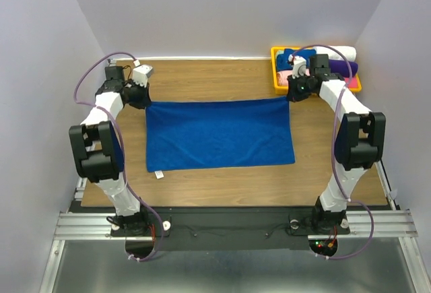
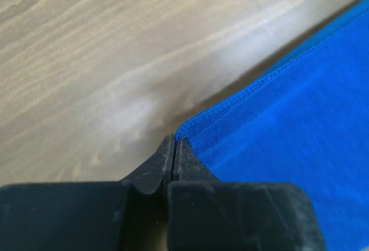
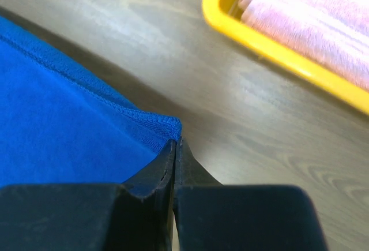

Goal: Roll the towels
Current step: Fold the towel

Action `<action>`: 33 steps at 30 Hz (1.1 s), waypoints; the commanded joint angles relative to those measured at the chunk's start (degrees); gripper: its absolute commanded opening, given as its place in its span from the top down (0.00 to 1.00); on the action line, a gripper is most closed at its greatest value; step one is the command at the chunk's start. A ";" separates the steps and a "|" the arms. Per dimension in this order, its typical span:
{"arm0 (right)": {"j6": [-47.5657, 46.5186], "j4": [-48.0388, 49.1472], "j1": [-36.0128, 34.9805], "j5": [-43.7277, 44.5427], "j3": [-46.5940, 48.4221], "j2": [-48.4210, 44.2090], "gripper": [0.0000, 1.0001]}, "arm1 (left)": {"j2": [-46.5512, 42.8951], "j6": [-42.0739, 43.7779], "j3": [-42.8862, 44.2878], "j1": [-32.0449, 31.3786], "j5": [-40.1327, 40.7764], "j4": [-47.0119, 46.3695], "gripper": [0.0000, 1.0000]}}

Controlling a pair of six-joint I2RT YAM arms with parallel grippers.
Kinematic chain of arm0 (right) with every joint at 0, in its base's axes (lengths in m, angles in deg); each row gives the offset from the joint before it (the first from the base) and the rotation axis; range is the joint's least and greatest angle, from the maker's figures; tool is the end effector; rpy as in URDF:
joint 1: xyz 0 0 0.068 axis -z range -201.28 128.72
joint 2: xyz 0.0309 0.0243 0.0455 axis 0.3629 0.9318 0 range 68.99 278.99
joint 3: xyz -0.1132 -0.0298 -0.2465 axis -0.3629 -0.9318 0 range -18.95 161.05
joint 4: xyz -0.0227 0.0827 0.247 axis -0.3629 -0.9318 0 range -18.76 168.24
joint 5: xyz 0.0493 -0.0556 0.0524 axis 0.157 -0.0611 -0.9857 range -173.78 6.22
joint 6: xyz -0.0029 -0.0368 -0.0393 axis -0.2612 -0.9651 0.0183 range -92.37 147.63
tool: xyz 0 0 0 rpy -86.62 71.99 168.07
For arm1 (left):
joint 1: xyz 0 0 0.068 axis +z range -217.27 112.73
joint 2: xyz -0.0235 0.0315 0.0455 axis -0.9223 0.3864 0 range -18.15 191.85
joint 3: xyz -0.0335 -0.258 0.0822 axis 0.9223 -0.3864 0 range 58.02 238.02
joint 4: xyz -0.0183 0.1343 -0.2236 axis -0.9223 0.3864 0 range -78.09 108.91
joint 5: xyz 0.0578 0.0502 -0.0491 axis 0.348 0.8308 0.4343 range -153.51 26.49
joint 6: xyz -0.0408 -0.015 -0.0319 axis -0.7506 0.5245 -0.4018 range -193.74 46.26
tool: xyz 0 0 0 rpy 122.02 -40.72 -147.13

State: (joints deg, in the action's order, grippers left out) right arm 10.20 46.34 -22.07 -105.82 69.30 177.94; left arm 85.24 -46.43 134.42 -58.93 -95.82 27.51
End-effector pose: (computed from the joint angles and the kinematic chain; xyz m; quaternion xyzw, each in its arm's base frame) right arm 0.4208 0.0191 0.2478 -0.2077 0.9083 0.1337 0.3376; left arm 0.4018 0.0396 0.2421 0.2553 0.8490 -0.1244 0.4456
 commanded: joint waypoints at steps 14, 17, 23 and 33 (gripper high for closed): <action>-12.18 0.70 0.62 -1.69 -24.07 -22.10 0.99 | -25.96 29.11 -23.21 0.36 0.76 15.87 1.00; -14.11 0.44 0.53 -0.90 -27.85 -23.95 0.99 | -27.89 31.31 -27.17 0.36 1.73 15.00 1.00; -17.80 -0.18 0.53 -1.86 -31.03 -23.70 1.00 | -27.37 33.15 -31.49 -0.16 2.70 12.88 0.86; -26.16 -9.14 0.01 -1.43 -25.94 -19.92 0.55 | -23.95 36.93 -27.28 -1.57 3.22 19.55 0.47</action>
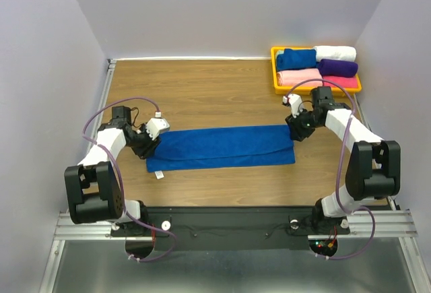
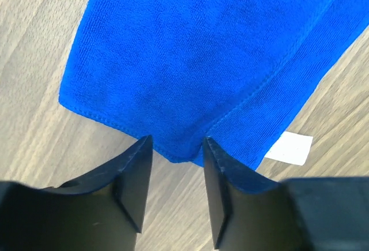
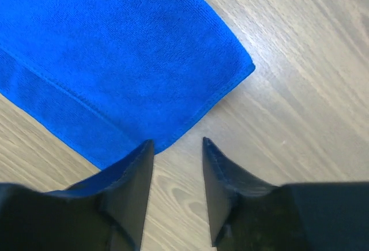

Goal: Roll the towels
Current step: Fold the towel

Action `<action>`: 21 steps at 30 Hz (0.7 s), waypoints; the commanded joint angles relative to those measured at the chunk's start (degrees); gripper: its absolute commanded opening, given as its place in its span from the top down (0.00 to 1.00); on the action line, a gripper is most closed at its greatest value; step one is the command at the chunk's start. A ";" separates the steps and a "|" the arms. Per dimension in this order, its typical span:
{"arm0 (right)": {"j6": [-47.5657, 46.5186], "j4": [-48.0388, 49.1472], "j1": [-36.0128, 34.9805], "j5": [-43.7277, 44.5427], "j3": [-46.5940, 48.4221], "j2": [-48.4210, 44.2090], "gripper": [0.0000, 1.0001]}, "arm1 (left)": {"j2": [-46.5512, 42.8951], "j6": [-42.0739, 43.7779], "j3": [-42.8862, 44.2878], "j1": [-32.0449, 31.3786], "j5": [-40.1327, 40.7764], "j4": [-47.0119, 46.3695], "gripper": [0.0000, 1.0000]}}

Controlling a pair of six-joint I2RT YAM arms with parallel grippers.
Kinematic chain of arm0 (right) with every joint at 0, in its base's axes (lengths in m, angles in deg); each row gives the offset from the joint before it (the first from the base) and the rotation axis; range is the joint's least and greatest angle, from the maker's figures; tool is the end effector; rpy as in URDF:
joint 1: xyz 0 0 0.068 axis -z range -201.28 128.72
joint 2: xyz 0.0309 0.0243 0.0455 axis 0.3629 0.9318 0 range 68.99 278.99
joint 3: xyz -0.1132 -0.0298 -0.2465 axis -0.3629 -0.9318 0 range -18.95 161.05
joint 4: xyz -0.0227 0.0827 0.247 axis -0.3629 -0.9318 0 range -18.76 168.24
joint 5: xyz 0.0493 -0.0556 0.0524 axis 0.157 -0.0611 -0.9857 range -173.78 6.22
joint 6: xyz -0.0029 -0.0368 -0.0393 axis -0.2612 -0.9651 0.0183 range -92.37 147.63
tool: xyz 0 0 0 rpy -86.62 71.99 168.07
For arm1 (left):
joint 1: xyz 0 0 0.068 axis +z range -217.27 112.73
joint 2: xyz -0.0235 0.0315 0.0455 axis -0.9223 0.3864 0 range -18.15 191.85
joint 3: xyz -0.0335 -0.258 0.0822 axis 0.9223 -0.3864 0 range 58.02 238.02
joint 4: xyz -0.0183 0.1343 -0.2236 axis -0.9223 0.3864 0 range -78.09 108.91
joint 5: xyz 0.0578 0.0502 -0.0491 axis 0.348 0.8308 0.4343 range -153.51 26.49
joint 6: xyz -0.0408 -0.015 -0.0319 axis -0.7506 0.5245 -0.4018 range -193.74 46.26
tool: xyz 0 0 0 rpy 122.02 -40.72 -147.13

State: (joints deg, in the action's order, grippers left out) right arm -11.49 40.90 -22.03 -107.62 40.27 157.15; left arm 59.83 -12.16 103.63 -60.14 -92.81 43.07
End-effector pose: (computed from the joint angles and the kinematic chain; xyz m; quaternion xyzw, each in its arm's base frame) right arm 0.2976 0.0182 0.2139 -0.3663 0.8857 0.1249 0.2563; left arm 0.2511 0.0138 0.1971 0.4824 0.8110 -0.0783 0.3218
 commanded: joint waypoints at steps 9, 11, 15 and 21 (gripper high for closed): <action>-14.05 -13.26 -1.44 3.61 6.25 -1.24 0.36 | 2.62 8.20 9.06 -0.63 1.70 11.64 0.37; -16.26 -14.68 -1.79 4.76 6.08 -1.85 0.36 | 2.45 9.96 9.15 -0.72 1.97 12.26 0.41; -21.00 -14.43 -2.93 6.61 2.23 -6.58 0.30 | 0.17 11.54 8.28 -0.63 0.30 12.53 0.44; -22.94 -8.19 -6.97 11.17 -2.70 -9.68 0.41 | -1.69 12.59 7.39 -0.63 -3.30 11.38 0.49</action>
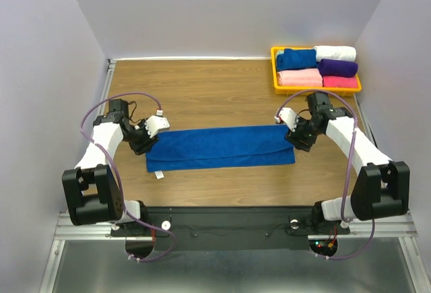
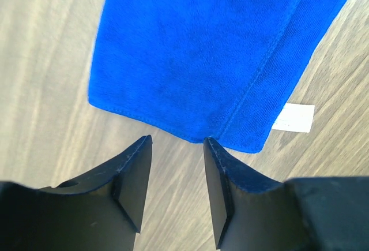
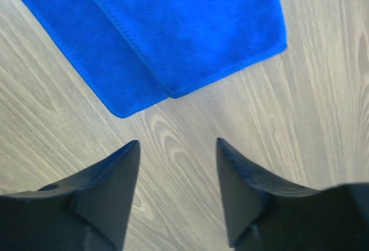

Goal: Roll the towels
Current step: Fold the towel

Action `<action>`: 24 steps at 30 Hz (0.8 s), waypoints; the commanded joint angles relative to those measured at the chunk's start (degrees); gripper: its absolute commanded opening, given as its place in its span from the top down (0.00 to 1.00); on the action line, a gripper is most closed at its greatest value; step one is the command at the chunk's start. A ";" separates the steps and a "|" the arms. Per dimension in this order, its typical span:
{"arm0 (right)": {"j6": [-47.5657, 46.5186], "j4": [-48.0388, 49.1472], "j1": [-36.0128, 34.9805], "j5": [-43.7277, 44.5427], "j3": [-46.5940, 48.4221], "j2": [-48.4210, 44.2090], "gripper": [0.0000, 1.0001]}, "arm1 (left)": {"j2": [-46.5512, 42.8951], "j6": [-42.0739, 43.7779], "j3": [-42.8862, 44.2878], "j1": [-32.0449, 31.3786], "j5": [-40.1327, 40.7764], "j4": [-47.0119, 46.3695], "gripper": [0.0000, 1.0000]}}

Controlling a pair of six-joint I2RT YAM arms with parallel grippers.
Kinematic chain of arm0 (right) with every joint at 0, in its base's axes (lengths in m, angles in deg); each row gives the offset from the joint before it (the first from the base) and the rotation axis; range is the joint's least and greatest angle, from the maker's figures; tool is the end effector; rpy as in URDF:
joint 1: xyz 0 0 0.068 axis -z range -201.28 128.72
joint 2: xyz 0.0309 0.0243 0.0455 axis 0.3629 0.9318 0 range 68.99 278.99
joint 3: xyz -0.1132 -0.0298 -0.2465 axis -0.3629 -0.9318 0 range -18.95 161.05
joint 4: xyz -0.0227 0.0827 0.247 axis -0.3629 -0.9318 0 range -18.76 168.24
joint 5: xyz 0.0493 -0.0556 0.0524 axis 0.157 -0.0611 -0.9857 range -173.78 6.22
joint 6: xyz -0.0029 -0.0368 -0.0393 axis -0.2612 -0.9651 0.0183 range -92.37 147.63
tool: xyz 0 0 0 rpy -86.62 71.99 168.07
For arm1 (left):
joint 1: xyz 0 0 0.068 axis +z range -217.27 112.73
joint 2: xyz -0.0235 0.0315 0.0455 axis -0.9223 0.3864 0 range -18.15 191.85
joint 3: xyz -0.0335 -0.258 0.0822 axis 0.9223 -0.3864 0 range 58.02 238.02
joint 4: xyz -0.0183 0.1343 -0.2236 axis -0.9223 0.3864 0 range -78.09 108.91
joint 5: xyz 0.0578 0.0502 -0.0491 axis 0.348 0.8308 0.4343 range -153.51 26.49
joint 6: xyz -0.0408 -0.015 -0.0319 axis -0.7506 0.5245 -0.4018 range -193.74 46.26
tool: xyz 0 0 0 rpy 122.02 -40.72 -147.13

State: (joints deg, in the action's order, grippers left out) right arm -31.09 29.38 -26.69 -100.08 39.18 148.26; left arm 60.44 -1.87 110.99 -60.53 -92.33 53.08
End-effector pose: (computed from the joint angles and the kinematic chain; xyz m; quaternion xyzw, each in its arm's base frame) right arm 0.2558 0.0342 0.2389 -0.5383 0.8131 0.0477 0.2163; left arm 0.2563 0.0129 0.2237 0.5529 0.7726 -0.0652 0.3052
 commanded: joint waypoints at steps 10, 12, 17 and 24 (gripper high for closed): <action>-1.75 6.49 -7.42 6.89 0.14 7.74 0.47 | 0.43 3.18 2.66 -0.24 -3.18 3.92 0.49; -1.14 6.85 -8.30 7.15 0.67 9.33 0.49 | 0.78 3.27 2.58 -0.06 -2.65 4.09 0.49; -0.87 7.55 -9.36 7.86 0.67 11.35 0.56 | 1.39 5.02 1.88 0.29 -0.02 3.92 0.49; -1.14 7.55 -9.53 7.95 0.49 11.35 0.99 | 2.01 12.39 0.73 0.29 1.05 4.44 0.53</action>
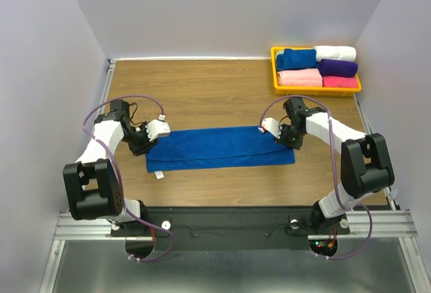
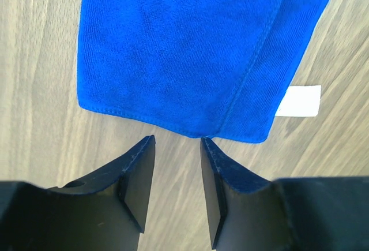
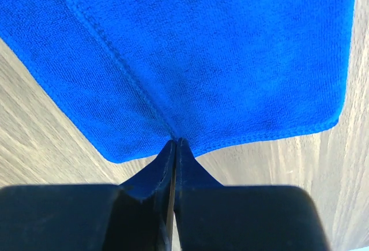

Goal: Roll the towels
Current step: Fold the towel

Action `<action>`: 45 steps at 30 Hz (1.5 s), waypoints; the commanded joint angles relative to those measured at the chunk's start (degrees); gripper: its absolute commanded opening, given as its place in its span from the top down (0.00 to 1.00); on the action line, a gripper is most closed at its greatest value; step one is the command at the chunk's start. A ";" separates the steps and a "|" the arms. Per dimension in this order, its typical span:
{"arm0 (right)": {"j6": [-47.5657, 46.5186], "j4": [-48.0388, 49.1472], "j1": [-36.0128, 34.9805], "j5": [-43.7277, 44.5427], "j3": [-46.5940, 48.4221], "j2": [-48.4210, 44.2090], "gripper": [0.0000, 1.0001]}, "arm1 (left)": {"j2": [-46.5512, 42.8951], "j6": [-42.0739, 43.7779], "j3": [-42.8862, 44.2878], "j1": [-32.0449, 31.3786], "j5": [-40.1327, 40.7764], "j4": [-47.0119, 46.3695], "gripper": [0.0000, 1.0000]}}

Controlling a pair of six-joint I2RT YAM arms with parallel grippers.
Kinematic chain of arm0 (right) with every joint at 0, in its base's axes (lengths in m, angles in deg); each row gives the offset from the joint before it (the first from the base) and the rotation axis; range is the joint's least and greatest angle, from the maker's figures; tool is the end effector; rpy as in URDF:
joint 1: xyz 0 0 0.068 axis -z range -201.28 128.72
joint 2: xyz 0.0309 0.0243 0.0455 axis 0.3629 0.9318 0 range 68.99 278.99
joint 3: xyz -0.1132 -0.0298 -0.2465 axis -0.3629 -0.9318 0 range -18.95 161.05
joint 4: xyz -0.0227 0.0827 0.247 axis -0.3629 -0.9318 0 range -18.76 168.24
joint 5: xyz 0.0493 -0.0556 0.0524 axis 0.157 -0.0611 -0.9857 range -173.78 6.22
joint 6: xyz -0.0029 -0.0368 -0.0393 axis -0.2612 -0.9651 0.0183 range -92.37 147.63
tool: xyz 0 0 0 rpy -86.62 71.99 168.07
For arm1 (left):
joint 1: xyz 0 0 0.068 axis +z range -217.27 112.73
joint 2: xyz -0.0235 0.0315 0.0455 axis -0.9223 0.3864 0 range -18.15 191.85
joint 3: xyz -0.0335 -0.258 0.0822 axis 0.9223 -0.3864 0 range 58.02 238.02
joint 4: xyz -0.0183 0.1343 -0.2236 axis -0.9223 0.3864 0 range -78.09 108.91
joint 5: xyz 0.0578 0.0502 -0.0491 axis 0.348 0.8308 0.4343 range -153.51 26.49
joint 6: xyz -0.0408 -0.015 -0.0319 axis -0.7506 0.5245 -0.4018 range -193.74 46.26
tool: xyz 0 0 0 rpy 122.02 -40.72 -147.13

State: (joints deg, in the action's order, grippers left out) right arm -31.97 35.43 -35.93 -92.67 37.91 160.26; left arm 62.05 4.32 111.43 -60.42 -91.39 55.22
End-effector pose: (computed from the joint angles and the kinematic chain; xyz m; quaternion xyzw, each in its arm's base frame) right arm 0.2753 0.0776 0.1821 -0.6048 0.7848 0.0288 0.1320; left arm 0.2568 0.0140 0.2176 0.5904 0.7530 -0.0619 0.2839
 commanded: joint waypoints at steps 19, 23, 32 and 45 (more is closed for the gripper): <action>1.76 0.00 -0.29 -0.17 4.49 0.67 1.00 | 3.73 20.02 -2.87 -1.58 3.79 4.69 0.48; 1.67 -0.17 -0.29 0.01 4.49 0.76 0.99 | 4.52 20.11 -3.31 -1.93 4.15 4.06 0.51; 1.94 -0.35 -0.29 0.18 4.57 0.67 0.99 | 4.35 19.59 -3.84 -2.46 4.77 2.22 0.86; 2.20 -3.07 -0.20 0.54 5.10 -4.78 0.99 | -2.32 19.32 0.56 -2.37 1.95 10.74 1.00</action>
State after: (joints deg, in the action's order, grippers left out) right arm -29.58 34.19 -35.93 -92.54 41.56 158.92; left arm 63.69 23.31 109.57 -62.45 -87.32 60.64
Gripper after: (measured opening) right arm 0.012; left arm 0.019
